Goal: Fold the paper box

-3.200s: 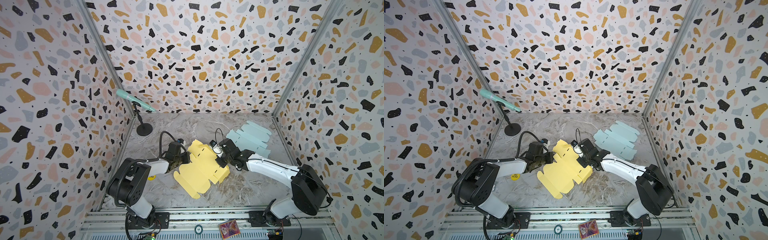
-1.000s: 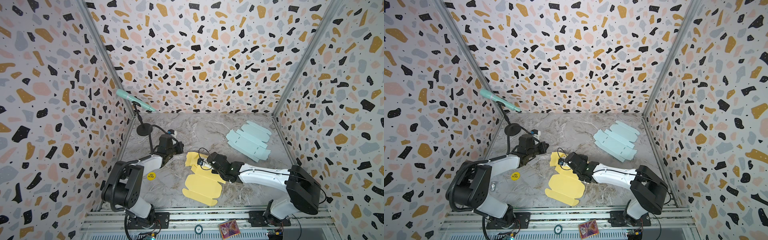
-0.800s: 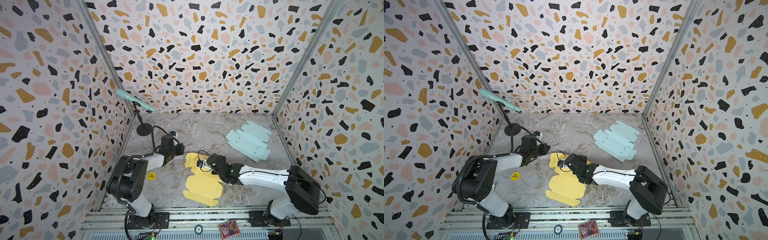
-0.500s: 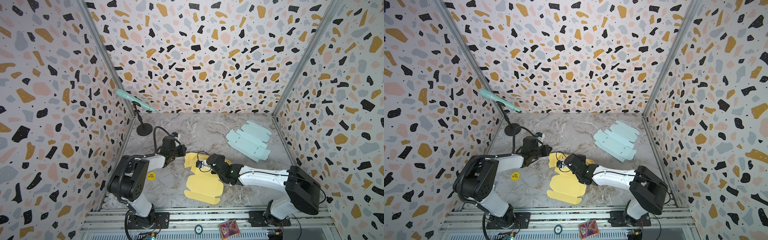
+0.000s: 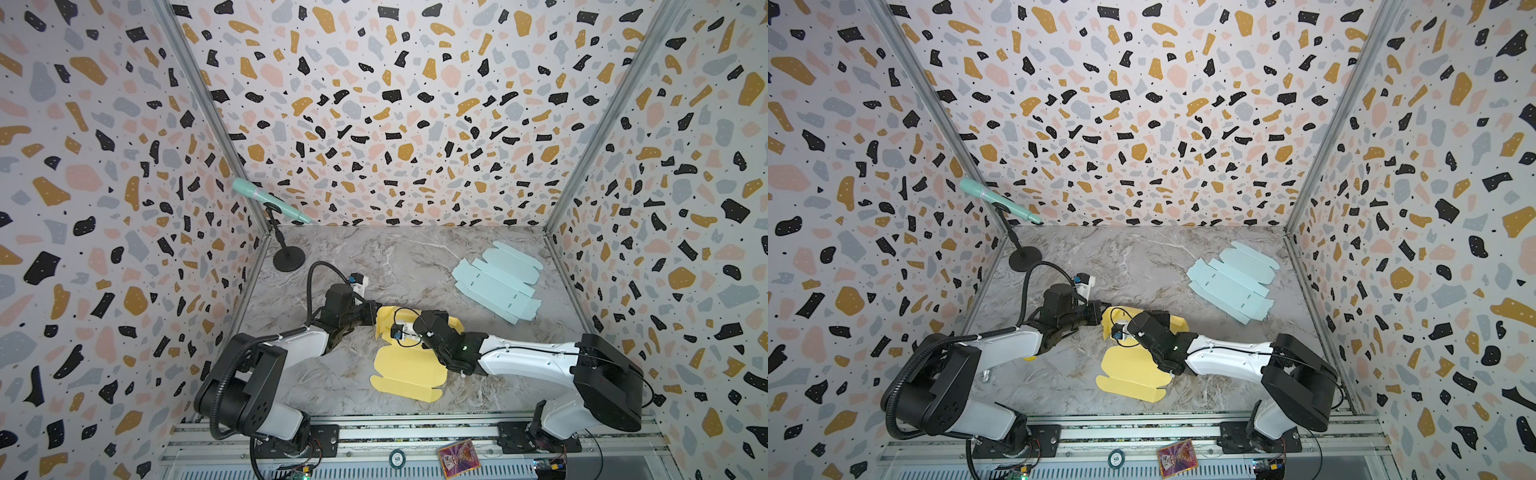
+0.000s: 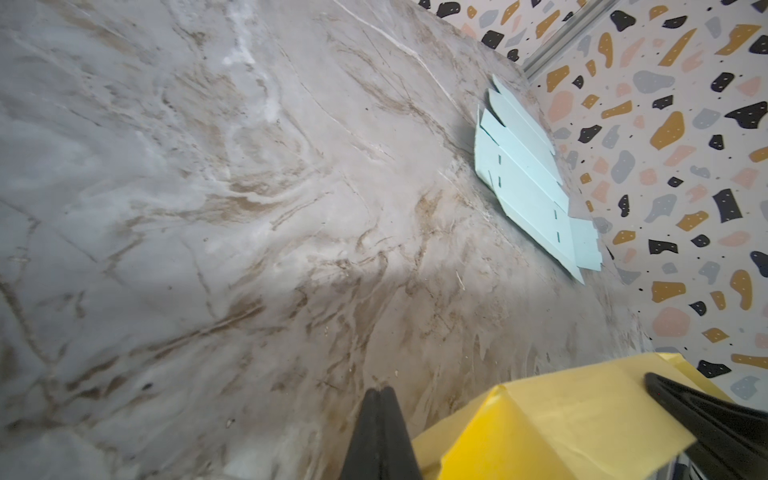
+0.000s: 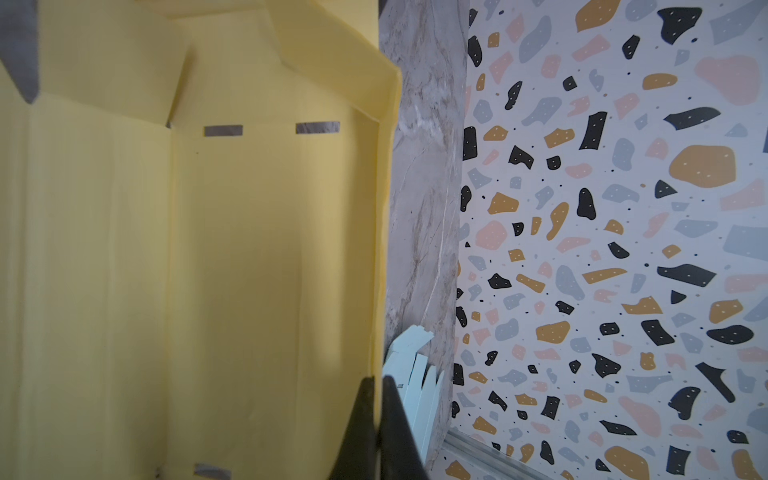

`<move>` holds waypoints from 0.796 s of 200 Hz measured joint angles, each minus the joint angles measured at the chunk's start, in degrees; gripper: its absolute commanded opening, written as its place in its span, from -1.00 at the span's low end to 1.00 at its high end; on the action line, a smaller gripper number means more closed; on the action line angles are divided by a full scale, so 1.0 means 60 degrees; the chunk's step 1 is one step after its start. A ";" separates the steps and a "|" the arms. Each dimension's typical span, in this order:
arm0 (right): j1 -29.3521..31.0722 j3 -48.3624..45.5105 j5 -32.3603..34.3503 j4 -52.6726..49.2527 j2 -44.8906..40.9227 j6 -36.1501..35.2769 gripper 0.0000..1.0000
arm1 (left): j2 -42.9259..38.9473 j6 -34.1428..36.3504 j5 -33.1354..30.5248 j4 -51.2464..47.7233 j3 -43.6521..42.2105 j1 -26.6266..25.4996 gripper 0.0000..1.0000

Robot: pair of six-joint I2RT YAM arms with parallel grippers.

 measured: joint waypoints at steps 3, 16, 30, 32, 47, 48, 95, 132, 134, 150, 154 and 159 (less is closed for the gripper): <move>0.0018 -0.0040 0.0036 0.0055 0.0000 -0.0044 -1.00 | -0.0036 -0.0011 0.0011 0.0036 -0.0055 -0.0025 -0.95; 0.0062 -0.0182 0.0149 0.0259 -0.0022 -0.0219 -1.00 | -0.0204 -0.0087 0.0084 0.0160 -0.0306 -0.0109 -0.93; 0.0102 -0.0353 0.0262 0.0521 -0.0080 -0.0419 -1.00 | -0.0393 -0.0138 0.0124 0.0244 -0.0539 -0.0208 -0.92; 0.0106 -0.0375 0.0277 0.0561 -0.0087 -0.0448 -1.00 | -0.0419 -0.0142 0.0131 0.0266 -0.0583 -0.0219 -0.91; 0.0160 -0.0528 0.0379 0.0823 -0.0171 -0.0641 -1.00 | -0.0630 -0.0178 0.0142 0.0423 -0.0831 -0.0368 -0.89; 0.0164 -0.0535 0.0390 0.0841 -0.0175 -0.0659 -1.00 | -0.0641 -0.0182 0.0146 0.0430 -0.0845 -0.0375 -0.88; 0.0484 -0.1071 0.0790 0.1843 -0.0310 -0.1319 -1.00 | -0.1089 -0.0350 0.0149 0.0889 -0.1606 -0.0612 -0.76; 0.0608 -0.1330 0.0885 0.2361 -0.0357 -0.1672 -1.00 | -0.1610 -0.0412 0.0069 0.1118 -0.2135 -0.0816 -0.63; 0.0616 -0.1333 0.0885 0.2382 -0.0364 -0.1683 -1.00 | -0.1647 -0.0401 0.0058 0.1129 -0.2157 -0.0834 -0.62; 0.0663 -0.1373 0.0892 0.2506 -0.0375 -0.1745 -1.00 | -0.1832 -0.0382 -0.0047 0.1246 -0.2324 -0.0954 -0.55; 0.0674 -0.1377 0.0896 0.2528 -0.0379 -0.1756 -1.00 | -0.1861 -0.0386 -0.0084 0.1253 -0.2350 -0.0984 -0.52; 0.0678 -0.1377 0.0903 0.2546 -0.0382 -0.1763 -1.00 | -0.1894 -0.0382 -0.0117 0.1279 -0.2390 -0.1031 -0.49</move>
